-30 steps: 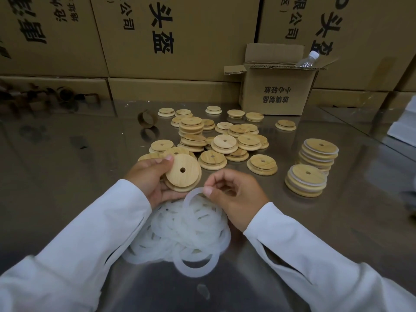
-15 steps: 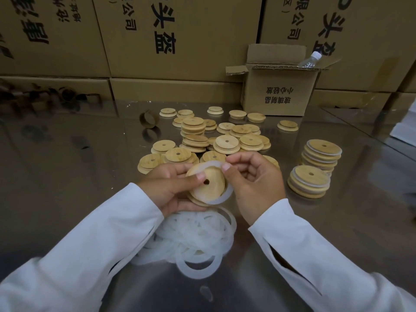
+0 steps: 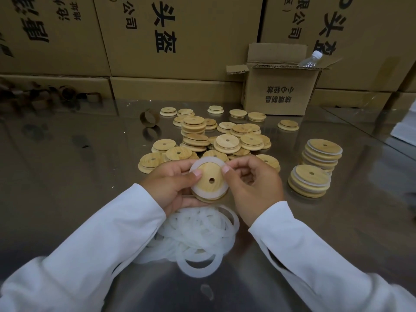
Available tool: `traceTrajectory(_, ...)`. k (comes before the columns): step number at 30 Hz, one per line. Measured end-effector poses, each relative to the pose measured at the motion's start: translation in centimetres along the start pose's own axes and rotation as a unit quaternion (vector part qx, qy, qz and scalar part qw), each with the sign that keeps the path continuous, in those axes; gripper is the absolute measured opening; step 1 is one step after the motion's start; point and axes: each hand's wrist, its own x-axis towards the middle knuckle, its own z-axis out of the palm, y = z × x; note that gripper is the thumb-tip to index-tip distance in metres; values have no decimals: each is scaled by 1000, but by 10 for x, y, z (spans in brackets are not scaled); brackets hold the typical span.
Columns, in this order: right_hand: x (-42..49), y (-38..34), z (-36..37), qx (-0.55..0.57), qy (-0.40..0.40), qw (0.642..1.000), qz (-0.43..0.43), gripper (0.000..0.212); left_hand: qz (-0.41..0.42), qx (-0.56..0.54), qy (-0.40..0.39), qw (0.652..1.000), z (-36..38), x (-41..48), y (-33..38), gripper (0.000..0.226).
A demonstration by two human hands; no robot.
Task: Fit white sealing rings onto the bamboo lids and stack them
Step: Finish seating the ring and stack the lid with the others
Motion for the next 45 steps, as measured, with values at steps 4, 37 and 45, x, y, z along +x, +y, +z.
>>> traceTrajectory(4,3,2,1,33,1,999,28,14,25,17,7,1000,0,0,-1,39)
traceTrajectory(37,2,3,4,73,18,995,72,6,113,-3,32,993,1,-1,2,36)
traceTrajectory(45,0,3,2,19,-16,999,29,10,108,40,37,993,3,1,-1,36)
